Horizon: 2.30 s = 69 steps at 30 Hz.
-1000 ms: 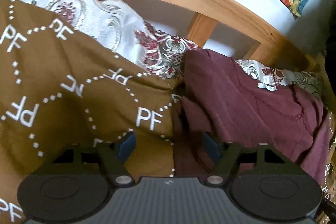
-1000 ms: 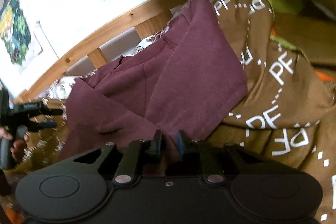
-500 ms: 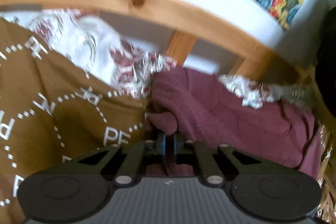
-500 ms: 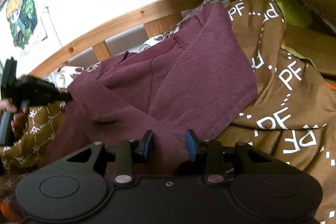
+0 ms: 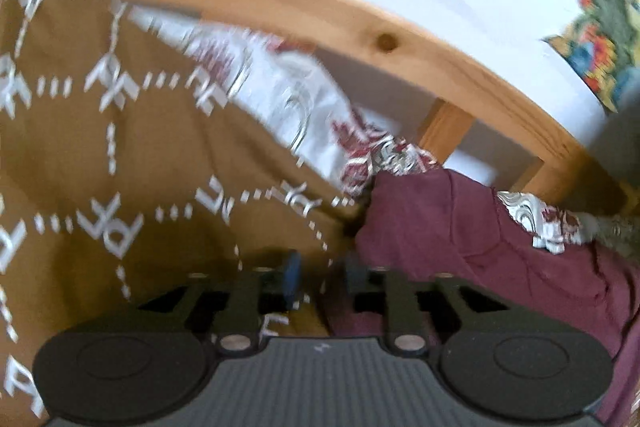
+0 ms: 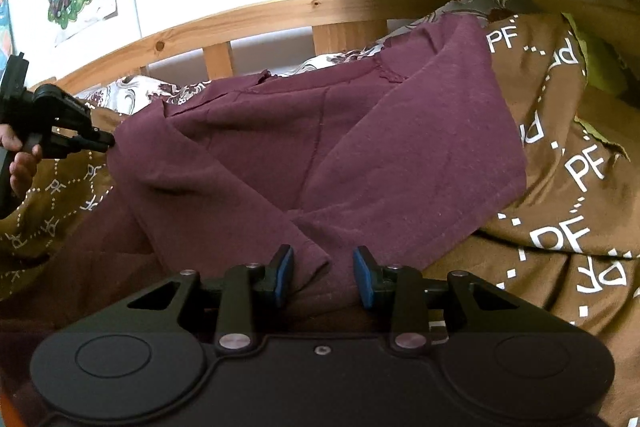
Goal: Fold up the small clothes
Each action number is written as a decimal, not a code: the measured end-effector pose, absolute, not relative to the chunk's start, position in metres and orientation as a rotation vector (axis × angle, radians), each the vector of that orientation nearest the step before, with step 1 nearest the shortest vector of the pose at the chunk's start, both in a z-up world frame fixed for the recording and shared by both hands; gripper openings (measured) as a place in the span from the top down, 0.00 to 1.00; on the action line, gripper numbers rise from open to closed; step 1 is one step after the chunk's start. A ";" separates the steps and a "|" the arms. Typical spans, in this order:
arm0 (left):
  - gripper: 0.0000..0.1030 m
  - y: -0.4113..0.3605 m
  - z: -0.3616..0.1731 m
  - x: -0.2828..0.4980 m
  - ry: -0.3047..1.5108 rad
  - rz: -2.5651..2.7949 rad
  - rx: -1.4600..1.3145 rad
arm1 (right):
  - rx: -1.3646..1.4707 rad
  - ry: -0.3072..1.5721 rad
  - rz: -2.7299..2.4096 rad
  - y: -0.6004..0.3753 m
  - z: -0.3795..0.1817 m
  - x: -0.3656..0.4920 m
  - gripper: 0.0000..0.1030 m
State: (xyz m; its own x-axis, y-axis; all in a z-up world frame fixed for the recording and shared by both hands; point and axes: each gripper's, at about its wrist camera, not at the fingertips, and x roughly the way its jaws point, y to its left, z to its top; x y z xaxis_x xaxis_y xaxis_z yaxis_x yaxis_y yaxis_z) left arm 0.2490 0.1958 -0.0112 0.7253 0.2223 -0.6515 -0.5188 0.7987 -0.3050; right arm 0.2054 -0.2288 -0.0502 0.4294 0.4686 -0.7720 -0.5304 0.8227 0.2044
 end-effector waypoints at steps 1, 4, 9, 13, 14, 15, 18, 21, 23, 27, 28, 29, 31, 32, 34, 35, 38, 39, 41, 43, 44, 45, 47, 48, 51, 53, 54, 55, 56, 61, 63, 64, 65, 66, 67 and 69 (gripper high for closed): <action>0.55 0.193 -0.008 0.250 0.625 0.417 -0.462 | -0.066 0.941 0.623 -0.229 -0.051 0.206 0.65; 0.49 0.186 -0.001 0.258 0.613 0.367 -0.386 | -0.060 0.942 0.622 -0.229 -0.052 0.206 0.65; 0.82 0.183 -0.009 0.295 0.745 0.340 -0.254 | -0.059 0.938 0.622 -0.230 -0.052 0.205 0.65; 0.92 0.179 -0.009 0.301 0.699 0.371 -0.267 | -0.056 0.938 0.625 -0.230 -0.052 0.205 0.65; 0.92 0.179 -0.011 0.301 0.696 0.381 -0.269 | -0.055 0.938 0.625 -0.230 -0.052 0.205 0.65; 0.92 0.179 -0.014 0.303 0.712 0.391 -0.260 | -0.053 0.938 0.625 -0.231 -0.052 0.206 0.65; 0.79 0.178 -0.021 0.305 0.736 0.414 -0.247 | -0.050 0.937 0.626 -0.231 -0.052 0.206 0.65; 0.48 0.187 -0.017 0.295 0.713 0.459 -0.319 | -0.052 0.934 0.627 -0.231 -0.052 0.205 0.64; 0.46 0.193 -0.013 0.283 0.681 0.454 -0.374 | -0.050 0.934 0.624 -0.231 -0.052 0.205 0.64; 0.46 0.194 -0.013 0.267 0.687 0.437 -0.345 | -0.046 0.930 0.613 -0.229 -0.051 0.204 0.61; 0.46 0.192 -0.014 0.264 0.698 0.437 -0.330 | -0.047 0.928 0.611 -0.228 -0.050 0.203 0.59; 0.45 0.190 -0.017 0.263 0.718 0.442 -0.303 | -0.051 0.926 0.612 -0.228 -0.050 0.203 0.57; 0.43 0.186 -0.021 0.265 0.754 0.467 -0.267 | -0.064 0.917 0.612 -0.225 -0.050 0.200 0.53; 0.43 0.186 -0.022 0.266 0.764 0.475 -0.272 | -0.070 0.914 0.613 -0.224 -0.050 0.199 0.51; 0.43 0.188 -0.020 0.264 0.753 0.486 -0.317 | -0.091 0.902 0.614 -0.222 -0.050 0.197 0.47; 0.37 0.189 -0.018 0.262 0.745 0.489 -0.341 | -0.103 0.896 0.613 -0.221 -0.049 0.196 0.44; 0.22 0.188 -0.009 0.250 0.721 0.491 -0.382 | -0.140 0.878 0.606 -0.217 -0.046 0.193 0.32; 0.17 0.187 -0.005 0.245 0.712 0.486 -0.379 | -0.149 0.871 0.603 -0.217 -0.043 0.192 0.29; 0.11 0.181 0.002 0.232 0.705 0.485 -0.359 | -0.171 0.848 0.593 -0.216 -0.036 0.189 0.17; 0.05 0.175 0.007 0.214 0.705 0.469 -0.330 | -0.192 0.827 0.583 -0.216 -0.030 0.184 0.12; 0.04 0.172 0.008 0.204 0.707 0.461 -0.309 | -0.200 0.822 0.580 -0.216 -0.027 0.181 0.08; 0.04 0.168 0.009 0.196 0.711 0.456 -0.290 | -0.207 0.819 0.578 -0.215 -0.024 0.179 0.07; 0.04 0.162 0.010 0.178 0.725 0.437 -0.266 | -0.217 0.809 0.575 -0.216 -0.016 0.172 0.03; 0.03 0.159 0.010 0.166 0.732 0.423 -0.260 | -0.221 0.804 0.576 -0.216 -0.013 0.169 0.03; 0.01 0.151 0.010 0.135 0.738 0.388 -0.266 | -0.242 0.791 0.575 -0.213 -0.001 0.157 0.01; 0.01 0.146 0.008 0.120 0.738 0.361 -0.253 | -0.256 0.778 0.572 -0.213 0.007 0.147 0.01; 0.01 0.144 0.007 0.115 0.737 0.351 -0.237 | -0.257 0.775 0.568 -0.213 0.010 0.142 0.01; 0.01 0.144 0.006 0.112 0.736 0.350 -0.222 | -0.252 0.775 0.565 -0.215 0.012 0.136 0.01; 0.01 0.146 0.006 0.111 0.738 0.352 -0.212 | -0.243 0.778 0.564 -0.216 0.014 0.132 0.01; 0.01 0.169 0.011 0.122 0.705 0.365 -0.264 | -0.176 0.818 0.614 -0.207 0.014 0.127 0.01; 0.01 0.180 0.012 0.131 0.686 0.358 -0.286 | -0.131 0.830 0.655 -0.192 0.015 0.136 0.04; 0.02 0.185 0.012 0.135 0.676 0.353 -0.294 | -0.109 0.839 0.686 -0.184 0.016 0.143 0.07; 0.05 0.190 0.011 0.140 0.666 0.344 -0.302 | -0.094 0.847 0.724 -0.172 0.017 0.153 0.09; 0.09 0.195 0.010 0.146 0.657 0.328 -0.310 | -0.089 0.852 0.767 -0.157 0.017 0.165 0.11; 0.11 0.198 0.008 0.150 0.651 0.313 -0.317 | -0.091 0.852 0.805 -0.143 0.017 0.176 0.16; 0.23 0.204 0.003 0.162 0.640 0.275 -0.331 | -0.100 0.851 0.871 -0.113 0.016 0.202 0.26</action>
State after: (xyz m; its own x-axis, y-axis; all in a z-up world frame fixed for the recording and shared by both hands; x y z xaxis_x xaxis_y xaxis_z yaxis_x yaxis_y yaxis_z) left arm 0.1619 0.2039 0.0030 0.7692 0.1482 -0.6215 -0.3496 0.9119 -0.2152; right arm 0.2016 -0.1128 0.0156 0.3462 0.6325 -0.6929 -0.7076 0.6610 0.2499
